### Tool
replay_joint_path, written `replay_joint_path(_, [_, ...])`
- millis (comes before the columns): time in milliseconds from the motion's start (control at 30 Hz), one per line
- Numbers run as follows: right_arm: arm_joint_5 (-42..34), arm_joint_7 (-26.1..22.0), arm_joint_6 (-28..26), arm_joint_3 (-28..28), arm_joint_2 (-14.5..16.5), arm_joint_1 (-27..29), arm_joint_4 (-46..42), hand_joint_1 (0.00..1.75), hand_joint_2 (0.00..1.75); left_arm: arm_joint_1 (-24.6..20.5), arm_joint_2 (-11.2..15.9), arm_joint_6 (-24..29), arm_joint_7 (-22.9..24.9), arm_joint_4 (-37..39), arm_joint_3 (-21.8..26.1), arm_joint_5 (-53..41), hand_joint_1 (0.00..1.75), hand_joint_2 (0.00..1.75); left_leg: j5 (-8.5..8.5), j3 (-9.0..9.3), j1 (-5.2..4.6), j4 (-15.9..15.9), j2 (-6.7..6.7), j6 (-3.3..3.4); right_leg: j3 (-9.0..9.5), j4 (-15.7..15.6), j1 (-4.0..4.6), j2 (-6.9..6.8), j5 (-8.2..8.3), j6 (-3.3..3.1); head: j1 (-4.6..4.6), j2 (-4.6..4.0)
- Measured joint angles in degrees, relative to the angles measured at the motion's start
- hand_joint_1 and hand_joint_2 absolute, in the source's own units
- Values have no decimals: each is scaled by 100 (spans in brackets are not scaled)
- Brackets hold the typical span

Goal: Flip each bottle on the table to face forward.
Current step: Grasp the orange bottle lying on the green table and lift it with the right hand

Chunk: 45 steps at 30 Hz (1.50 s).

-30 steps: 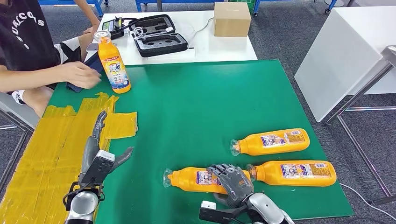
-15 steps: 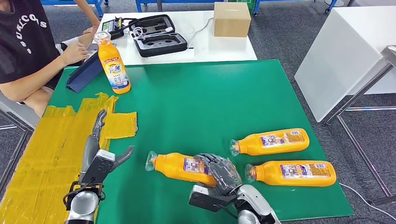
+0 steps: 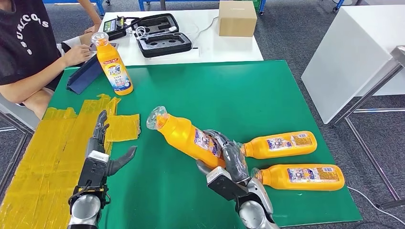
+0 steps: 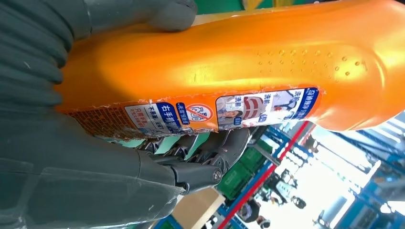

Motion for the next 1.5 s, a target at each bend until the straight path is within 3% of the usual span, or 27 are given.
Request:
replay_joint_path(100, [-113,-81,-28,-98,96,24,-64,175,175,-28,-24,-125,53,7,38,390,0,175,0,-1,0,0,0,0,-2,0,0,0,0,0,0,0])
replay_joint_path(267, [-354,-276,-62,-198,233,27,-102,175,175,-153,-19,-781,441,190,89,994,0,175,0,-2,0,0,-1,0,-1,0,1,0,0,0,-1,0])
replay_joint_path(467, [-445,-416,-63,-223,327,-42,-70,175,175,-231,85,-2106,461,483,-11,2245,0,175,0,-4,0,0,0,0,-1,0,0,0,0,0,0,0])
replay_joint_path(567, [-409,-501,-100,-155,379,-131,34,175,175,-249,180,-2493,443,557,-149,2719,0,175,0,-5,0,0,-1,0,-2,0,0,0,0,0,-1,0])
replay_joint_path(1100, [24,-542,-574,290,603,-526,790,175,175,-362,410,-2737,462,750,-653,3207,0,175,1,-5,1,0,-2,0,-2,1,1,0,0,0,0,0])
replay_joint_path(1500, [101,-524,-612,441,672,-721,1215,175,175,-389,473,-2737,472,791,-776,3255,0,175,1,-7,1,0,-1,0,-3,1,1,0,0,0,1,0])
